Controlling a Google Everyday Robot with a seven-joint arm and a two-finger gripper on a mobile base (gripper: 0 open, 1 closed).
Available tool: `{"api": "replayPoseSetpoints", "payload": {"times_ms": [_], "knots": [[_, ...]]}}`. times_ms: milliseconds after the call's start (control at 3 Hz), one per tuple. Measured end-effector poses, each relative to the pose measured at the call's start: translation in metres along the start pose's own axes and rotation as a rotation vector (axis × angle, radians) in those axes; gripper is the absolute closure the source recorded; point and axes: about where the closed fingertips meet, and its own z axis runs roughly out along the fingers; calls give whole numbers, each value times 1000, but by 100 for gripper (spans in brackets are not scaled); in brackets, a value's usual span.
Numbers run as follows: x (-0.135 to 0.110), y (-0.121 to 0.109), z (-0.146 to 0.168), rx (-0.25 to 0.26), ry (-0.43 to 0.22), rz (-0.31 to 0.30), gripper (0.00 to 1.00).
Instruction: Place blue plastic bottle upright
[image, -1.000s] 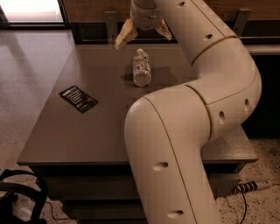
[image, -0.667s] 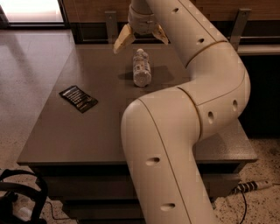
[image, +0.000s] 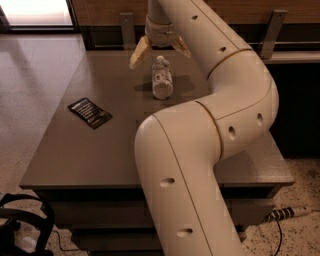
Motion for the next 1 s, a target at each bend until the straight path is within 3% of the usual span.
{"api": "replayPoseSetpoints", "payload": {"times_ms": [1000], "knots": [[23, 9, 20, -65, 68, 6, 0]]}}
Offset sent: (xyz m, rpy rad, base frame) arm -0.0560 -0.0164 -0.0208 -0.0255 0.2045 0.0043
